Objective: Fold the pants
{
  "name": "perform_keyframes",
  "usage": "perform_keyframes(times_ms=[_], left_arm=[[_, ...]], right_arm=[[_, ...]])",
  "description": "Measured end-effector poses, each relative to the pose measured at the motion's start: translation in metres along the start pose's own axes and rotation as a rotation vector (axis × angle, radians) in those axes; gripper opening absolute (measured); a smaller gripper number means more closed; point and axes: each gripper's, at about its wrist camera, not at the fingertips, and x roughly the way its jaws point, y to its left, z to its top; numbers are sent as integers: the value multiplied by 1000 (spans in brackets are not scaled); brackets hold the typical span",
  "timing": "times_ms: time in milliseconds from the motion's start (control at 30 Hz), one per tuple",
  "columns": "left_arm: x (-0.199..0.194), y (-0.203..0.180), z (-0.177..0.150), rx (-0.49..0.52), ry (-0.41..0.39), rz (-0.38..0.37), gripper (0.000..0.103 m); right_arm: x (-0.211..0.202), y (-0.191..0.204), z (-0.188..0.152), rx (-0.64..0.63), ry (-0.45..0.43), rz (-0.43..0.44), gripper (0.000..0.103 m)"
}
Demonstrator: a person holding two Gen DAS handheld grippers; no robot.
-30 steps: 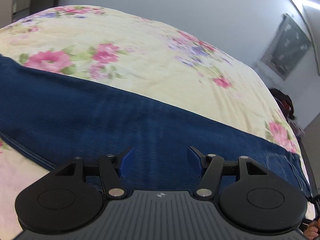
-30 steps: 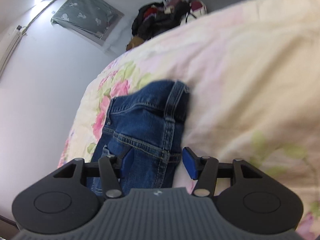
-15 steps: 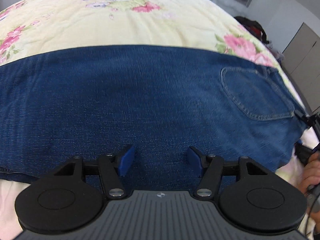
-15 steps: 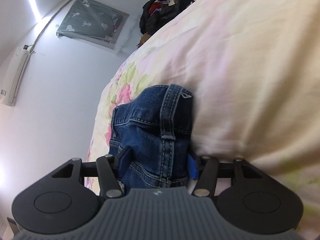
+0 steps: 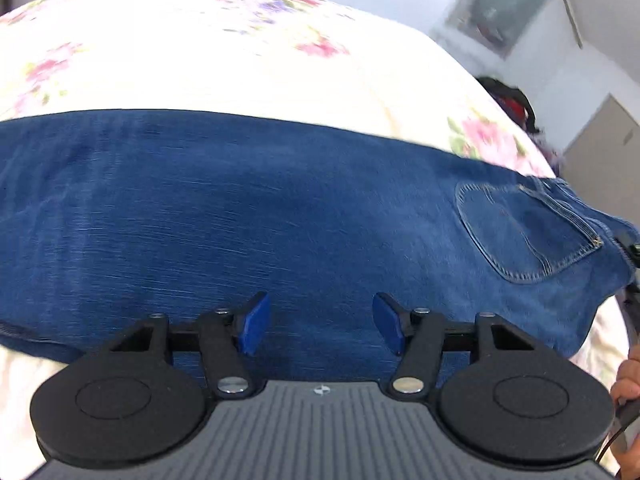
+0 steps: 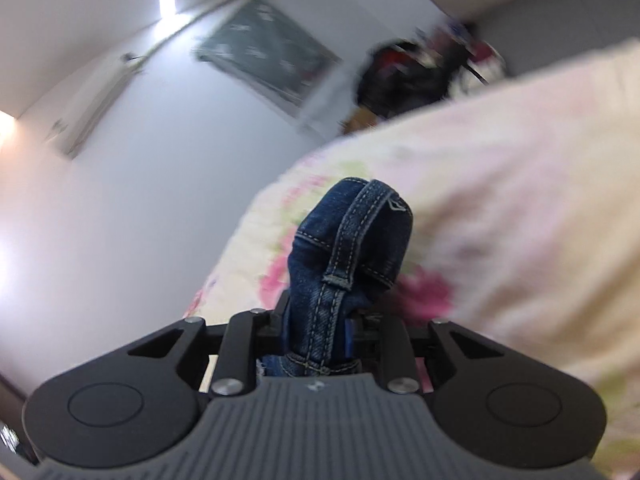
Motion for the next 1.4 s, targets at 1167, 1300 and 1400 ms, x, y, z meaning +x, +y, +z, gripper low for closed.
perform_keyframes(times_ms=[1167,1300,1400], left_arm=[[-53,113,3,-273,-7,-166,74],[-33,97,9,-239,29,-196,75],[-17,94,12,-271,74,-252,71]], right_arm=[[-11,150,-119,-501,372,202,60],[14,108,-99,-296,444,49,60],[26,92,-103,-190,505,35,60]])
